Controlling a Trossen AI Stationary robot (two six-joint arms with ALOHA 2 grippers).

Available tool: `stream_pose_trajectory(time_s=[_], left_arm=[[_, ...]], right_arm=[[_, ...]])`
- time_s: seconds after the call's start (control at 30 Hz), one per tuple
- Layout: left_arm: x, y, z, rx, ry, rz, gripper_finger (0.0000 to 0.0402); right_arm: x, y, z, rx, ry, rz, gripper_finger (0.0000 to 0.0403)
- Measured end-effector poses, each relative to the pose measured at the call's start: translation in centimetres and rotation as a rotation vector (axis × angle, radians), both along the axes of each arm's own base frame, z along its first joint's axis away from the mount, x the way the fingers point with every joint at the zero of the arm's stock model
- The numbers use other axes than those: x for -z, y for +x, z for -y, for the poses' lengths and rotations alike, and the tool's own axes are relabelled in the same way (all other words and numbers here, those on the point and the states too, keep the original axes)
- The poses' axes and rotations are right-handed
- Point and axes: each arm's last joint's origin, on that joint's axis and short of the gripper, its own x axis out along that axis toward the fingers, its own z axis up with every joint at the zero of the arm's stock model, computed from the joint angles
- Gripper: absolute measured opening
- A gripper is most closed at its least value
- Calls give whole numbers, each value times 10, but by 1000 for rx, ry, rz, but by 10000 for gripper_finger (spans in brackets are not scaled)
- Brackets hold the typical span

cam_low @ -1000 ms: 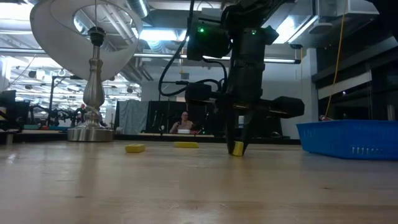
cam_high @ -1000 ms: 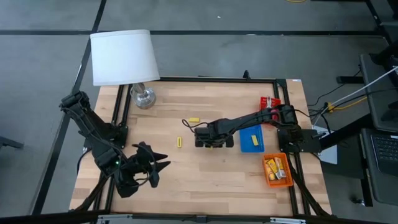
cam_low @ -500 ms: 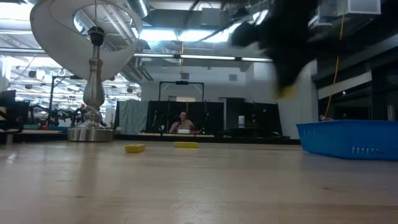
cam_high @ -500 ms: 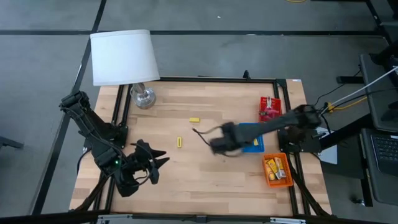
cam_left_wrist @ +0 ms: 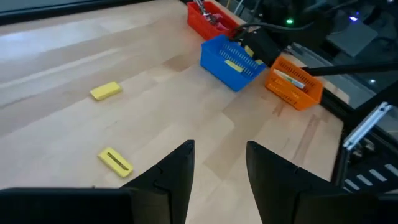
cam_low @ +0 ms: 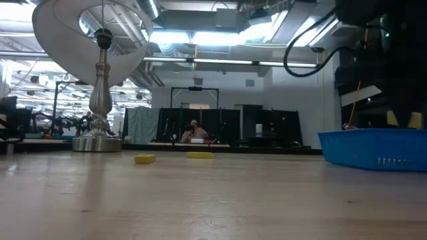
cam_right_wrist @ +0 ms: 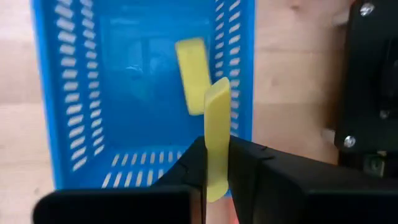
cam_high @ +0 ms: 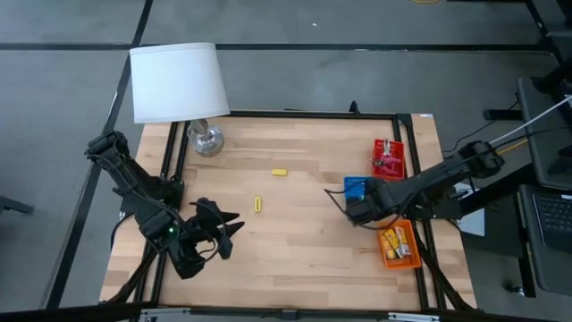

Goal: Pick & Place School Supplies
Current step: Put the bottom right yellow eraser into the blue bin, then put the bottom yellow eraser into the blue bin

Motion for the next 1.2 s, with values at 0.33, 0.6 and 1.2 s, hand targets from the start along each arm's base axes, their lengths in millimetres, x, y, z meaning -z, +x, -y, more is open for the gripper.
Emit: stream_pose_trajectory(time_s=[0.33, 0.6, 1.2], left_arm=[[5, 6, -13, -85, -122, -50, 150], [42, 47, -34, -273, -350, -261, 147], [101, 117, -102, -558, -569, -363, 130]], right_arm=[[-6, -6, 7, -22, -77, 61, 217], [-33, 0, -6, -62, -118, 213, 250], [-101, 17, -25, -253, -250, 490, 219]])
